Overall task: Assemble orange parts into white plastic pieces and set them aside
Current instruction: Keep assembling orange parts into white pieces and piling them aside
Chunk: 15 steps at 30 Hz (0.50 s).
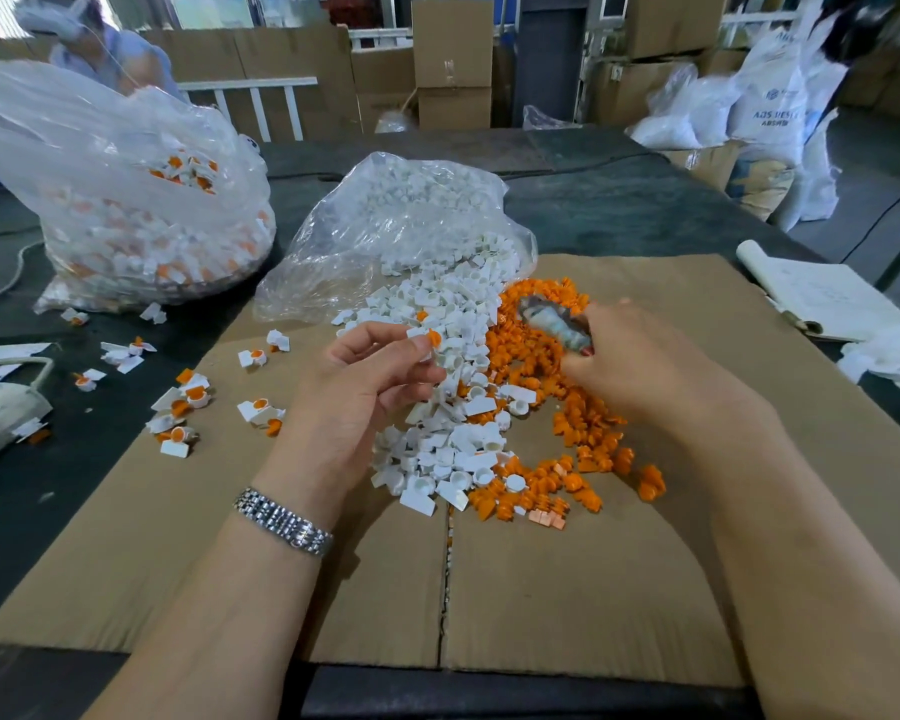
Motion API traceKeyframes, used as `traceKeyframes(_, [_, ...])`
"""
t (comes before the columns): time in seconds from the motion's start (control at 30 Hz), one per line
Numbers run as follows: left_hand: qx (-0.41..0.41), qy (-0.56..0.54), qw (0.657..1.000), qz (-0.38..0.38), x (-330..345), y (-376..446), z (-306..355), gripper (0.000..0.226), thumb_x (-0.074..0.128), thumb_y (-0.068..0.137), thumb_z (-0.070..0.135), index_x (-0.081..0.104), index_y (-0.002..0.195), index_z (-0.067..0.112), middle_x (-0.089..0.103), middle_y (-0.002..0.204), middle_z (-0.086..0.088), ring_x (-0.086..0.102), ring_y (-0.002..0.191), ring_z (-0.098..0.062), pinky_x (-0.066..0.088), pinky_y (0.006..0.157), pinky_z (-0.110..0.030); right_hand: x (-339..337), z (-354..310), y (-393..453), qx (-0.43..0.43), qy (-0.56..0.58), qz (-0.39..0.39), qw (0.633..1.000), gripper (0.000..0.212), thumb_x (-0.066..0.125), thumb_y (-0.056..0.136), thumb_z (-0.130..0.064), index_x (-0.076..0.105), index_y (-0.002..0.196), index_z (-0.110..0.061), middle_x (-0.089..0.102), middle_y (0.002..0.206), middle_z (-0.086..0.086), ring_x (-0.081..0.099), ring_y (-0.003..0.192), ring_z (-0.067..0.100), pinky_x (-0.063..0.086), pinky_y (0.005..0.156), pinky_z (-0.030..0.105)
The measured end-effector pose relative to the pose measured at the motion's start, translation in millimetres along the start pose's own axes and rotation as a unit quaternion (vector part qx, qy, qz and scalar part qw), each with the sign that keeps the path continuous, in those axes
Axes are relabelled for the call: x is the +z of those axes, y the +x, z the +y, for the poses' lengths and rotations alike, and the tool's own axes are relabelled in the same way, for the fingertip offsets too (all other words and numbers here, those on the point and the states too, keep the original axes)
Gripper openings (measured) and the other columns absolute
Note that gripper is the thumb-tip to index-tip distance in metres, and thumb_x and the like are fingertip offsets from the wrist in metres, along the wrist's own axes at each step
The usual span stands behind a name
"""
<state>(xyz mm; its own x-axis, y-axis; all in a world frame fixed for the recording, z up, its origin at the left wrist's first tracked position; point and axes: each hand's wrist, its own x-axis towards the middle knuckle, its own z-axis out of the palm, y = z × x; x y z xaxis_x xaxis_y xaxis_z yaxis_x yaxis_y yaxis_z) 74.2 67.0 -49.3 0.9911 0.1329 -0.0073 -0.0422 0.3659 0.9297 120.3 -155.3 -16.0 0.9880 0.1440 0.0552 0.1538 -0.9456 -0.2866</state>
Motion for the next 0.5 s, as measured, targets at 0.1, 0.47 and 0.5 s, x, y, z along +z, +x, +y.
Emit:
traceKeyframes(0.1, [0.003, -0.018, 1.000, -0.018, -1, -1, 2, 0.019, 0.075, 0.084, 0.005, 0.066, 0.100, 0.004, 0.077, 0.089, -0.009, 0.073, 0.074, -0.019, 0.058, 0.062, -0.022, -25, -12, -9, -0.001, 0.145, -0.075, 0.987, 0.024, 0.051, 0.098, -0.021, 0.062, 0.080, -0.009, 0.066, 0.076, 0.008, 0.061, 0.063, 0.024, 0.042, 0.051, 0.028])
traceKeyframes(0.47, [0.015, -0.014, 1.000, -0.010, -4, 1, 0, 0.019, 0.078, 0.081, 0.008, 0.067, 0.095, 0.006, 0.076, 0.086, -0.007, 0.072, 0.069, -0.016, 0.053, 0.055, -0.019, -16, -52, -35, -0.043, 0.267, -0.220, 0.937, 0.031, 0.043, 0.101, -0.019, 0.061, 0.107, 0.006, 0.075, 0.094, 0.013, 0.074, 0.087, 0.027, 0.060, 0.084, 0.051])
traceKeyframes(0.5, [0.016, -0.009, 1.000, -0.007, -4, 2, -1, 0.017, 0.078, 0.082, 0.007, 0.067, 0.094, 0.007, 0.076, 0.085, -0.007, 0.071, 0.069, -0.016, 0.053, 0.054, -0.019, -14, -53, -35, -0.046, 0.263, -0.216, 0.939, 0.032, 0.044, 0.101, -0.021, 0.063, 0.105, 0.005, 0.075, 0.091, 0.011, 0.074, 0.088, 0.028, 0.059, 0.084, 0.051])
